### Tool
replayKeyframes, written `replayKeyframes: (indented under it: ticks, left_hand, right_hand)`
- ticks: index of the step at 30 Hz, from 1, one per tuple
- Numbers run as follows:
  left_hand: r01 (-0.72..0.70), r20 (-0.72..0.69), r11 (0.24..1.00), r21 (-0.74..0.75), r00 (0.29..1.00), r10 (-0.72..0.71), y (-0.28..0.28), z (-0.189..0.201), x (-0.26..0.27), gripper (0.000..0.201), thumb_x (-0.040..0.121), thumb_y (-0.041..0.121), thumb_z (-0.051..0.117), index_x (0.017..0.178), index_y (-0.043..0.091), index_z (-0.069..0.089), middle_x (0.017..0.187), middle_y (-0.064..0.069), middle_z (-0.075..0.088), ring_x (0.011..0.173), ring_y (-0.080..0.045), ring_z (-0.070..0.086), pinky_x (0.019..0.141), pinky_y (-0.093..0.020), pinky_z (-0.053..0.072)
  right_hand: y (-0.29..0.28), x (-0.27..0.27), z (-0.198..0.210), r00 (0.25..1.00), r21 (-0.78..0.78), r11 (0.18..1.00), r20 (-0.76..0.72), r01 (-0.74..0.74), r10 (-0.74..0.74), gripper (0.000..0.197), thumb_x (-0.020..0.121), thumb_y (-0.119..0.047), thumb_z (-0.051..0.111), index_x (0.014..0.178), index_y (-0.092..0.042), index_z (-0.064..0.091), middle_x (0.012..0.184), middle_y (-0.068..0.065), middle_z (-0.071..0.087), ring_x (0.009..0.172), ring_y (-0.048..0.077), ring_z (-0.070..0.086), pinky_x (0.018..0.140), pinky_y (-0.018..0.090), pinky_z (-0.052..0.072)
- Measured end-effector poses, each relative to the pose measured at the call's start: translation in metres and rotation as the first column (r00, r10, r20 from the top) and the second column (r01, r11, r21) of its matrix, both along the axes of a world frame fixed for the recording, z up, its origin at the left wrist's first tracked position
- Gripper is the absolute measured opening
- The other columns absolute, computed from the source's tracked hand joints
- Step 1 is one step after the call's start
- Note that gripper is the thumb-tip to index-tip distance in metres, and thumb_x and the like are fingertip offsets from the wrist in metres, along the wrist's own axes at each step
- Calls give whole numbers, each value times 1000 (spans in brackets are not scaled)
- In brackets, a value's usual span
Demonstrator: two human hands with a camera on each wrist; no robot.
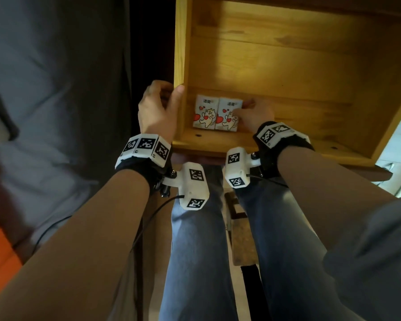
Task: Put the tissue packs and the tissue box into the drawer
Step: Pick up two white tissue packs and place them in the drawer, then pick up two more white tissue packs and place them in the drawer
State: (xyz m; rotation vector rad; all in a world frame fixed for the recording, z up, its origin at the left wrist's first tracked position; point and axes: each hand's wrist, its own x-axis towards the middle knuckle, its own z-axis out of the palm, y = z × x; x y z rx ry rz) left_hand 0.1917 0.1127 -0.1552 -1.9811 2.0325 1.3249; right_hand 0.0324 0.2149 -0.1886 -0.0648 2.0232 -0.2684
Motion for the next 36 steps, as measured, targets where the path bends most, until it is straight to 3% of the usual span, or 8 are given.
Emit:
replayKeyframes:
  ticks: [7,12,16,20,23,27,29,36]
  left_hand:
    - [29,-34,999,19,999,-29,-2,-1,2,43,88,49,51,111,13,56,109,-6,65,91,-10,59,81,-27,52]
    - [44,-40,999,28,998,-43,-3,-2,3,44,88,49,50,112,13,56,109,-5,64,91,-9,59,79,-25,51]
    - [36,-41,999,33,999,-34,-2,-3,3,43,89,49,50,112,13,55,109,-5,64,92,-10,59,79,-25,50]
    - [34,-41,999,28,999,-33,-2,-3,3,42,89,47,51,112,12,56,109,-5,65,92,-9,58,78,-23,48]
    - [31,-33,999,39,999,-30,-2,-2,3,41,90,46,51,113,12,56,109,-4,65,92,-8,57,77,-20,46]
    - [41,5,997,61,999,-41,-2,2,-1,39,91,44,50,113,12,56,102,4,60,88,-7,55,68,-10,40]
    - [33,21,998,60,999,-34,-3,6,-4,38,91,43,49,111,13,57,103,1,62,86,-8,55,70,-17,43]
    - [21,65,1000,-8,998,-20,-8,35,-31,30,89,32,51,112,13,55,116,-7,60,96,-20,62,76,-28,47]
  right_hand:
    - [-13,10,-5,996,-9,998,51,-69,69,28,84,-15,63,109,-7,55,116,12,65,104,26,64,89,40,56]
    - [-14,0,-2,973,-77,976,-125,-204,194,29,84,-13,60,113,-14,57,122,7,58,104,16,56,79,23,48]
    - [-26,4,0,884,-197,862,-98,-467,457,36,87,-9,52,122,-19,57,133,9,49,124,24,45,103,35,42]
    - [-34,12,0,749,-142,747,49,-649,660,44,91,-12,45,134,-20,47,146,16,36,135,36,32,113,48,31]
    - [-38,8,6,682,-118,685,69,-719,728,43,93,-9,40,136,-15,45,146,19,36,138,37,25,116,45,16]
    - [-38,6,14,739,-146,740,71,-656,670,39,92,-8,42,130,-7,49,139,19,46,130,35,40,108,42,35]
    - [-35,6,20,791,-161,786,50,-597,610,39,92,-9,43,131,-6,47,136,17,49,120,30,51,93,33,45]
    - [-14,-15,60,929,-265,898,23,-352,370,30,91,-9,46,119,-11,59,127,8,59,105,23,60,79,27,49]
